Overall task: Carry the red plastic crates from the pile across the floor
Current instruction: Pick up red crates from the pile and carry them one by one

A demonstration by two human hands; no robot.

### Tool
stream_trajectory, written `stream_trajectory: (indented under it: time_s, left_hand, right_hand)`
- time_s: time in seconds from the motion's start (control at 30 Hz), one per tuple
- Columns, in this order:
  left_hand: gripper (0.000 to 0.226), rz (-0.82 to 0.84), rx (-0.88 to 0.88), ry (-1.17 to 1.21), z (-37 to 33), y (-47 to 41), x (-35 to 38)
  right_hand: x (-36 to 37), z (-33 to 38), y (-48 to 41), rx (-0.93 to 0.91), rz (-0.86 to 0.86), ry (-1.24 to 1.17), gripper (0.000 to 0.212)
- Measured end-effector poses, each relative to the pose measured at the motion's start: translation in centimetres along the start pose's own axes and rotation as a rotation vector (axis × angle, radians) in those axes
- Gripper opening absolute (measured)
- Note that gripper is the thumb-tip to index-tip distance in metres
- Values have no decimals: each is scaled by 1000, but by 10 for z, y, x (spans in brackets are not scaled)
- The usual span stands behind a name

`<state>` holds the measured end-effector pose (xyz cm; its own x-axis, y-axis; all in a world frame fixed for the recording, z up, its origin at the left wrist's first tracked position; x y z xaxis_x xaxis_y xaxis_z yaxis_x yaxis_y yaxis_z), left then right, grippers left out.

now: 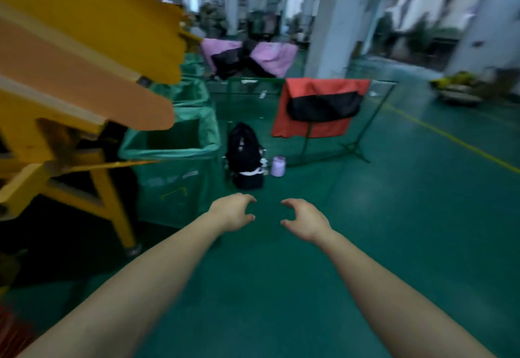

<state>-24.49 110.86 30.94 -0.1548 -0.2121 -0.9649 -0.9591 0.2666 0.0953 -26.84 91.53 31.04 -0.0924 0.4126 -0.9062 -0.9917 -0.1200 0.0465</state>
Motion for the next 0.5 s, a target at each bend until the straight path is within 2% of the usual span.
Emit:
stream_trajectory:
  time_s: [0.23,0.5]
  left_hand:
    - [54,62,392,-69,-126,-90,1]
    - [52,137,773,-117,-268,-114,30]
  right_hand:
    - [-67,-110,34,376,-236,7,56]
    - [-109,-189,126,760,-439,14,55]
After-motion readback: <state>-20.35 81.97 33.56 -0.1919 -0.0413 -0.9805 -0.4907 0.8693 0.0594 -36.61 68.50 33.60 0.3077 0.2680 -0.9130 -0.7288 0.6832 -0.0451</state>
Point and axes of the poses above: each hand's wrist, its own y-axis away from the middle knuckle, its own x-axis out of the palm, z = x × y, the point moved 3 cm from there along -y, towards the middle knuckle, and after that the axes turned 2 degrees about -z, right-handed, at the moved point
